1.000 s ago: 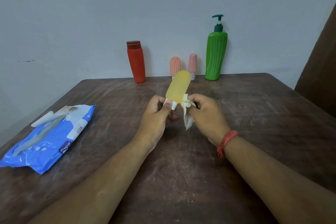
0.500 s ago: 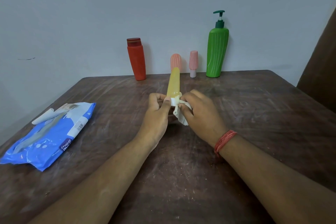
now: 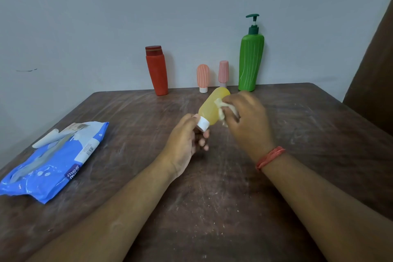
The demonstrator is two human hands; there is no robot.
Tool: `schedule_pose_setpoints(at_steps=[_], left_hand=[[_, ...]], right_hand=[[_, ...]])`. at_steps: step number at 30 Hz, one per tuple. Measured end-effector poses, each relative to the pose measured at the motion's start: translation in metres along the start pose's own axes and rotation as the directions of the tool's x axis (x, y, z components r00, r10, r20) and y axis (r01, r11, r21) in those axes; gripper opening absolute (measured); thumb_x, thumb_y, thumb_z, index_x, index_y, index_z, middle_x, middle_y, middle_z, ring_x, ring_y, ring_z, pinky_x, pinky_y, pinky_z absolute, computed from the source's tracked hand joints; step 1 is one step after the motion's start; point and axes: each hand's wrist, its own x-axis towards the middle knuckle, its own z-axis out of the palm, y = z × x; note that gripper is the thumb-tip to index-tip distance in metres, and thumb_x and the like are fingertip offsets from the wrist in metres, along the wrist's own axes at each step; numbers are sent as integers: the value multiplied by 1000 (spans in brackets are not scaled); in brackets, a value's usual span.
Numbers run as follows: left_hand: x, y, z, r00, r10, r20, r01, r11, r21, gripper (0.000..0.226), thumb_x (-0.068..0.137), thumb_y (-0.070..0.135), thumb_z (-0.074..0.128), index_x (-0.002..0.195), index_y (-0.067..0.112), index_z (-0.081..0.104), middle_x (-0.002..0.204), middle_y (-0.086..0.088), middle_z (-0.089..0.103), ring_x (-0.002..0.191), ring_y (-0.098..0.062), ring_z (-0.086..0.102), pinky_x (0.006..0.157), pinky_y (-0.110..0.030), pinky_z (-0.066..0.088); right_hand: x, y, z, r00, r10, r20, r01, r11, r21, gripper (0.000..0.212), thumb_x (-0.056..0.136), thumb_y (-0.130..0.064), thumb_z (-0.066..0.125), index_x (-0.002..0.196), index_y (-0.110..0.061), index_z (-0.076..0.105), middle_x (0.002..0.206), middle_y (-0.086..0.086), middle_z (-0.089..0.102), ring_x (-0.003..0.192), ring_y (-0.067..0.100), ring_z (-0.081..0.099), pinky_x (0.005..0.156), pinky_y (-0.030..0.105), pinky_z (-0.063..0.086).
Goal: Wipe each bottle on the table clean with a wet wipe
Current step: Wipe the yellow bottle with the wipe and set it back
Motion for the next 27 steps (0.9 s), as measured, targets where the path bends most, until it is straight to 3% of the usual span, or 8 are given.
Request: schedule_pose_setpoints(at_steps=[4, 6, 9, 15, 20, 22, 24, 27], left_hand=[[-2, 3, -4, 999, -31, -10, 31, 999, -16, 26, 109, 27, 32, 101, 11, 51, 66, -1, 47, 54, -13, 34, 52, -28, 38], [-3, 4, -5, 998, -57, 12, 57, 998, -7, 25, 109, 27, 31, 104, 12, 50, 66, 1, 47, 54, -12, 32, 53, -28, 39], [-3, 1, -2, 996, -61, 61, 60, 998, 19, 23, 110, 27, 31, 105, 14, 50, 67, 3, 47, 54, -11, 32, 53, -28, 40], [0, -4, -7, 994, -36, 104, 23, 991, 129, 28, 108, 36, 34, 106, 15, 53, 70, 2, 47, 56, -10, 34, 56, -29, 41], [0, -6, -10, 991, -42, 128, 20, 986, 163, 28, 100, 44, 41, 104, 20, 55, 72, 3, 50, 57, -10, 36, 57, -30, 43], [0, -6, -9, 990, -44, 130, 24, 989, 145, 27, 98, 45, 42, 101, 21, 56, 72, 3, 50, 57, -10, 36, 57, -30, 43], [1, -6, -10, 991, -43, 125, 28, 993, 118, 27, 98, 44, 42, 101, 21, 56, 71, 3, 50, 57, -10, 36, 56, -29, 43], [0, -4, -11, 992, -47, 119, 36, 995, 91, 28, 100, 42, 41, 104, 18, 54, 70, 4, 50, 56, -10, 36, 55, -28, 43]], right_hand=[[-5, -7, 6, 941, -275, 196, 294, 953, -76, 22, 80, -2, 74, 101, -8, 72, 90, 8, 64, 85, 28, 60, 70, 35, 49], [5, 6, 1, 966, -236, 106, 247, 963, -106, 19, 81, 1, 72, 99, -7, 73, 89, 12, 65, 84, 32, 61, 73, 36, 49], [11, 27, -9, 996, -50, -75, 41, 992, -117, 17, 86, 1, 65, 101, -4, 72, 92, 14, 63, 86, 32, 60, 79, 33, 45], [4, 17, 0, 938, -331, 101, 342, 934, -108, 22, 83, 2, 68, 103, -6, 71, 95, 10, 62, 90, 25, 54, 81, 29, 41], [12, 28, -12, 998, -62, -24, 57, 984, -171, 24, 86, 5, 65, 107, -2, 73, 93, 14, 61, 87, 30, 58, 72, 43, 53], [11, 27, -12, 998, -66, -13, 63, 981, -183, 25, 87, 5, 64, 109, -3, 72, 96, 13, 62, 88, 27, 59, 75, 35, 51], [9, 25, -10, 999, -21, -24, 18, 994, -106, 24, 90, 1, 62, 111, -6, 72, 99, 8, 62, 88, 19, 57, 78, 17, 42], [8, 25, -4, 980, 194, -48, -187, 974, 131, 19, 95, -11, 60, 108, -17, 72, 99, -4, 65, 86, 7, 57, 74, 4, 37]])
